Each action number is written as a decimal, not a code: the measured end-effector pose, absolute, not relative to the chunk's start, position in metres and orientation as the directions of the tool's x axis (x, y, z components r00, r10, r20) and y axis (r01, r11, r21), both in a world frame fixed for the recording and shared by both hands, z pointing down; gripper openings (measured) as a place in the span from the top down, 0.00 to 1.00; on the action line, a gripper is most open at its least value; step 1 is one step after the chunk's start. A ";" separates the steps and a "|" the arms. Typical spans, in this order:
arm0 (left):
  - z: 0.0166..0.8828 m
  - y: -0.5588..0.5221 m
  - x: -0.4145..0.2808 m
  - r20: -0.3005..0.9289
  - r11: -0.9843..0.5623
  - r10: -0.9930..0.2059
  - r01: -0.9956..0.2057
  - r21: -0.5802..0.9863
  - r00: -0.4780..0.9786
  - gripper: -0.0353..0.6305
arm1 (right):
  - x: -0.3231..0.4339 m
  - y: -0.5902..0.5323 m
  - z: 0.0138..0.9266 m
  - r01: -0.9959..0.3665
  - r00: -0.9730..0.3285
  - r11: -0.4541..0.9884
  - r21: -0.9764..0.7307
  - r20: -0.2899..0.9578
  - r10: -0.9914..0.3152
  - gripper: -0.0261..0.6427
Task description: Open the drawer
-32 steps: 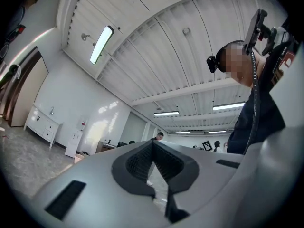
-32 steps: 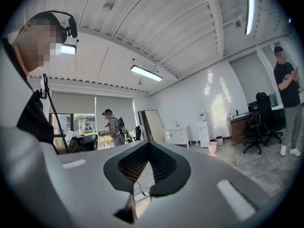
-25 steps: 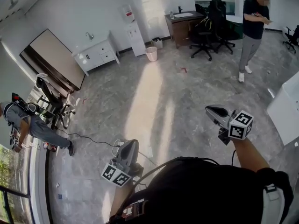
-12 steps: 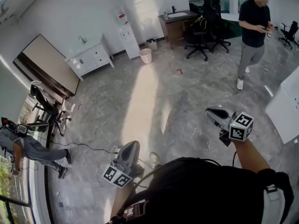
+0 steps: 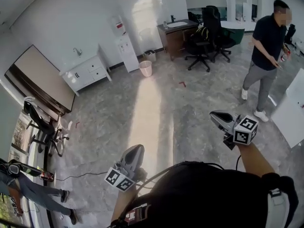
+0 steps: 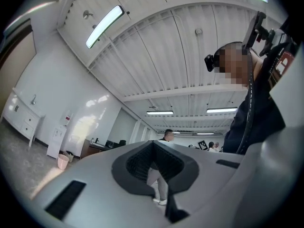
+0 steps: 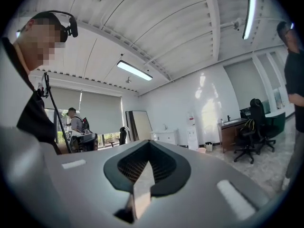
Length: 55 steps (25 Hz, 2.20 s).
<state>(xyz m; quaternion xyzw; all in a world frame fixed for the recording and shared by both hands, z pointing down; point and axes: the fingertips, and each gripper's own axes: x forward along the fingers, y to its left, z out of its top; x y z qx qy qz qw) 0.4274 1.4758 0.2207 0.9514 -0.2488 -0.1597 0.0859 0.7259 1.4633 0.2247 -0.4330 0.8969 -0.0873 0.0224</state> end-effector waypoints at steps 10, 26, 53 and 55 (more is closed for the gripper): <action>0.220 1.356 0.303 -0.256 -0.830 -0.552 -0.496 0.254 0.793 0.95 | 0.607 1.333 0.223 -0.750 -0.651 0.635 -0.183 0.037 -0.758 0.97; 0.239 1.253 0.259 -0.221 -0.714 -0.700 -0.651 0.259 0.679 0.95 | 0.564 1.172 0.245 -0.638 -0.765 0.746 -0.190 0.043 -0.643 0.97; 0.242 0.998 0.386 -0.223 -0.641 -0.767 -0.717 0.275 0.601 0.95 | 0.655 0.887 0.248 -0.509 -0.860 0.844 -0.166 0.060 -0.507 0.97; 0.245 0.981 0.375 -0.228 -0.652 -0.758 -0.703 0.284 0.611 0.95 | 0.646 0.873 0.249 -0.524 -0.851 0.835 -0.167 0.062 -0.522 0.97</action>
